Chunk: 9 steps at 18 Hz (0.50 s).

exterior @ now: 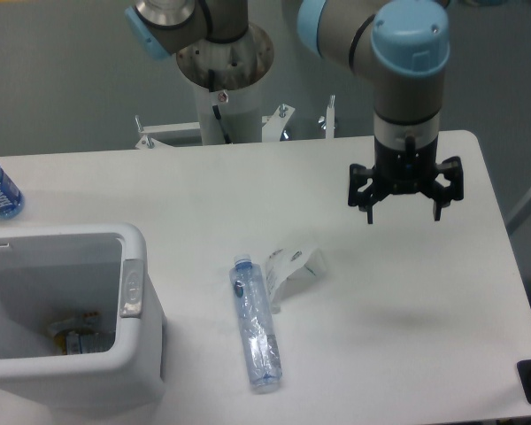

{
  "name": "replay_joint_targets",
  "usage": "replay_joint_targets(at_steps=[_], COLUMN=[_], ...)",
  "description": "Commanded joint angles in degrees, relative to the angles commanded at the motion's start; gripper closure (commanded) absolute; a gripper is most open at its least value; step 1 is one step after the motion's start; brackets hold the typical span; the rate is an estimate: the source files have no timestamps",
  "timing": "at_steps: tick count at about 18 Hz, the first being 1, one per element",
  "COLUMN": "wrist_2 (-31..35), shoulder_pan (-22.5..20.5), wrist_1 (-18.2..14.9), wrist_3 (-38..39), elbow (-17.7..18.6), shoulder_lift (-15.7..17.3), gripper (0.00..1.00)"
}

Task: Place the trash in the trash can
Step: 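Move the open gripper down over the crumpled white tissue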

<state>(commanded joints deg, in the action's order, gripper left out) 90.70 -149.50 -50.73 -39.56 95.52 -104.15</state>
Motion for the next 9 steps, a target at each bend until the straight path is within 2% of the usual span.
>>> replay_joint_targets(at_steps=[3, 6, 9], wrist_2=[-0.6, -0.8, -0.9], shoulder_pan=[1.0, 2.0, 3.5], wrist_1=[0.0, -0.1, 0.0], wrist_3=[-2.1, -10.4, -14.2], elbow=[2.6, 6.0, 8.6], shoulder_lift=[0.0, -0.4, -0.9], gripper=[0.00, 0.00, 0.00])
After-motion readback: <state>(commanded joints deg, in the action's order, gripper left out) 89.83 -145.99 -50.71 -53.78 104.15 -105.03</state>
